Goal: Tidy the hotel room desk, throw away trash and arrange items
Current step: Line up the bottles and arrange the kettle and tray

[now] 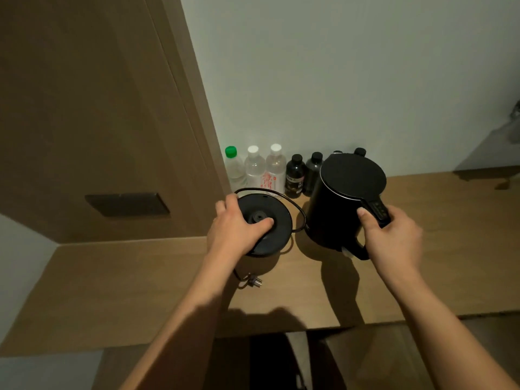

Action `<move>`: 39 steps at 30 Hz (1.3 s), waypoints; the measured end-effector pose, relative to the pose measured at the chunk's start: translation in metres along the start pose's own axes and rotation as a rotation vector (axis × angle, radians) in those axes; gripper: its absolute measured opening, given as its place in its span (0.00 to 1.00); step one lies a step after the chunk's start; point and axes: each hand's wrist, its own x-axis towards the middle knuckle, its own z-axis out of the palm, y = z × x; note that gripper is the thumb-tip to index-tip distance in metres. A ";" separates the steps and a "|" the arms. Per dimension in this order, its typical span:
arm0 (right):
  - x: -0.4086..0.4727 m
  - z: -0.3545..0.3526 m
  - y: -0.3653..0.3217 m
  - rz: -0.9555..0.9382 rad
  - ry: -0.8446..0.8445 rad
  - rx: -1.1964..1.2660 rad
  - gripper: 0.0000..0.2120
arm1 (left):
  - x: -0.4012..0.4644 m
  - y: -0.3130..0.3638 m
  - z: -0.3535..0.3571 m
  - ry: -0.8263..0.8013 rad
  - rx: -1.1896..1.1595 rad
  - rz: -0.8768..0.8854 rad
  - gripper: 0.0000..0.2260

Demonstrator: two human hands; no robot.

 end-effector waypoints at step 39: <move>0.077 0.058 0.036 0.145 -0.124 -0.059 0.08 | 0.207 -0.056 0.139 -0.525 0.577 0.383 0.39</move>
